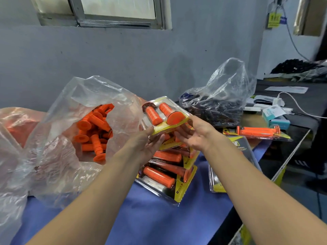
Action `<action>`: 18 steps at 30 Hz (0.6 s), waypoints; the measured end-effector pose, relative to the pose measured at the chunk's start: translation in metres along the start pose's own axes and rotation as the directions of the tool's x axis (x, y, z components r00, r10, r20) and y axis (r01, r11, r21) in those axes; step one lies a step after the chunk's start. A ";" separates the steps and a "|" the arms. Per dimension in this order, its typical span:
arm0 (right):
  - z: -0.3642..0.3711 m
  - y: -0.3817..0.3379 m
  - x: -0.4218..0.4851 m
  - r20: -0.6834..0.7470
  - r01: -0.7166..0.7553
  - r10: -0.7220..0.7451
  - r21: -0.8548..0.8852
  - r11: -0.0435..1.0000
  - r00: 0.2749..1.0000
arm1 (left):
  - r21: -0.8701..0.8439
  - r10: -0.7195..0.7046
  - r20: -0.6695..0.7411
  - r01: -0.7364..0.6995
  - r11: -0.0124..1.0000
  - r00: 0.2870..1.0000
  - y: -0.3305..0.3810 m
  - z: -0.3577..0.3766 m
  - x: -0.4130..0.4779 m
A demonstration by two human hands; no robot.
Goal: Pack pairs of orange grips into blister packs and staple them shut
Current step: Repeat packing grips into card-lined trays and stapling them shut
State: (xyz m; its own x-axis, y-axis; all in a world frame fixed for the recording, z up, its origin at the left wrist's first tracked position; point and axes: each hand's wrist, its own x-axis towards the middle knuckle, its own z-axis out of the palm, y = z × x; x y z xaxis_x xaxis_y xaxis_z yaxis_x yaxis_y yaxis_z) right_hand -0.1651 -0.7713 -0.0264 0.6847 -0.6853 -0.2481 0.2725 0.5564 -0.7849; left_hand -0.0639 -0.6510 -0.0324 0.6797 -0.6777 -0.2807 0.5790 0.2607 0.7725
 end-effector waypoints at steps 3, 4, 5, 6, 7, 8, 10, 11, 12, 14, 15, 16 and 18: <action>0.012 -0.001 0.002 -0.060 0.059 -0.056 0.063 0.996 0.997 | -0.043 0.067 0.076 -0.064 0.997 0.995 -0.004 0.006 0.001; 0.017 -0.002 0.003 -0.075 0.072 -0.064 0.114 0.991 0.995 | -0.057 0.101 0.080 -0.097 0.994 0.992 -0.004 0.010 0.002; 0.021 -0.002 0.006 -0.080 0.074 -0.060 0.178 0.981 0.995 | -0.078 0.128 0.071 -0.123 0.989 0.989 -0.004 0.015 0.004; 0.024 -0.002 0.008 -0.083 0.066 -0.047 0.244 0.968 0.995 | -0.100 0.147 0.055 -0.141 0.985 0.988 -0.003 0.020 0.005; 0.027 -0.002 0.010 -0.092 0.063 -0.037 0.301 0.952 0.995 | -0.110 0.165 0.040 -0.160 0.981 0.985 -0.002 0.025 0.007; 0.028 -0.002 0.013 -0.119 0.078 -0.040 0.330 0.941 0.992 | -0.102 0.183 0.028 -0.179 0.978 0.983 -0.001 0.028 0.009; 0.026 -0.002 0.018 -0.194 0.136 -0.079 0.303 0.943 0.978 | -0.048 0.201 0.027 -0.200 0.979 0.979 -0.001 0.030 0.012; 0.024 -0.001 0.019 -0.209 0.153 -0.099 0.265 0.952 0.973 | -0.012 0.194 0.036 -0.194 0.981 0.980 -0.002 0.031 0.013; 0.022 0.000 0.019 -0.201 0.157 -0.112 0.229 0.961 0.973 | 0.024 0.177 0.046 -0.178 0.984 0.983 -0.003 0.031 0.013; 0.019 0.002 0.019 -0.147 0.139 -0.113 0.182 0.973 0.983 | 0.068 0.136 0.052 -0.140 0.988 0.989 -0.003 0.031 0.013; 0.018 0.002 0.020 -0.123 0.127 -0.106 0.171 0.977 0.987 | 0.081 0.128 0.041 -0.131 0.988 0.991 -0.004 0.031 0.013; 0.016 0.001 0.020 -0.105 0.114 -0.096 0.174 0.978 0.990 | 0.096 0.126 0.021 -0.127 0.987 0.992 -0.004 0.032 0.014; 0.014 0.001 0.020 -0.081 0.091 -0.075 0.222 0.971 0.994 | 0.124 0.116 -0.022 -0.112 0.986 0.993 -0.004 0.034 0.015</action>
State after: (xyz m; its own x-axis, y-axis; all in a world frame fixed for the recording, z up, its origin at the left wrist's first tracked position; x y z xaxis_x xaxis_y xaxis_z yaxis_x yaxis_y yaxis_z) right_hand -0.1414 -0.7777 -0.0245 0.6057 -0.7606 -0.2338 0.4768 0.5822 -0.6586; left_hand -0.0711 -0.6855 -0.0207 0.7520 -0.6275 -0.2019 0.4386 0.2477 0.8639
